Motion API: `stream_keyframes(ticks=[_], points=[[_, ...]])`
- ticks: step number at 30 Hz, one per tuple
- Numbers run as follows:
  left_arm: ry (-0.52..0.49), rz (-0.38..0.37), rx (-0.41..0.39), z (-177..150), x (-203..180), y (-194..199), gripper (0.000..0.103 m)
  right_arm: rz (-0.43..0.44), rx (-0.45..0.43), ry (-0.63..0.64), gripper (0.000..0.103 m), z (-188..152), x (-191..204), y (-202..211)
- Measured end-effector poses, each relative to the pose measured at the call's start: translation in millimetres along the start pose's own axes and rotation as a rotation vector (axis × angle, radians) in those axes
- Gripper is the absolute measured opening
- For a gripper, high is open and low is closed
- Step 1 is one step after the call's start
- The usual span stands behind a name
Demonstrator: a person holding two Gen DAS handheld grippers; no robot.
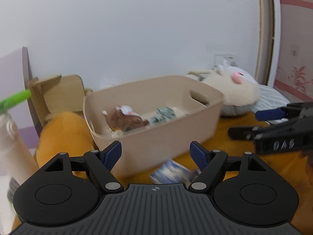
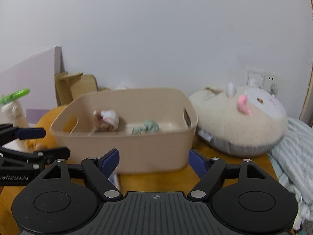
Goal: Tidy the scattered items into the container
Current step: 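Move both grippers back toward the candy box and orange container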
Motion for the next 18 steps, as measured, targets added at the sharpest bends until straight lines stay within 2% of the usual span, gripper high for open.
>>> stream_keyframes(ticks=[6, 10, 13, 18], points=[[-0.052, -0.037, 0.026, -39.9, -18.7, 15.7, 0.078, -0.016, 0.062, 0.019, 0.092, -43.8, 16.8, 12.3], [-0.075, -0.064, 0.066, -61.0, -26.4, 15.2, 0.078, -0.026, 0.105, 0.003, 0.092, -66.5, 17.0, 15.6], [-0.090, -0.086, 0.104, -72.0, -33.3, 9.2, 0.078, -0.033, 0.121, -0.041, 0.092, -80.5, 9.0, 20.0], [-0.120, -0.077, 0.136, -80.1, -45.6, -6.3, 0.078, -0.050, 0.148, -0.090, 0.092, -94.6, -2.9, 23.4]])
Point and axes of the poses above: each gripper's, at about its wrist camera, not at the fingertips, and y roughly against the way its jaws point, x to its left, z to its top, the point moved 3 cm from there along -y, roughly the way its jaws point, and after that the axes turned 10 degrees about y, right-handed, at the moved point
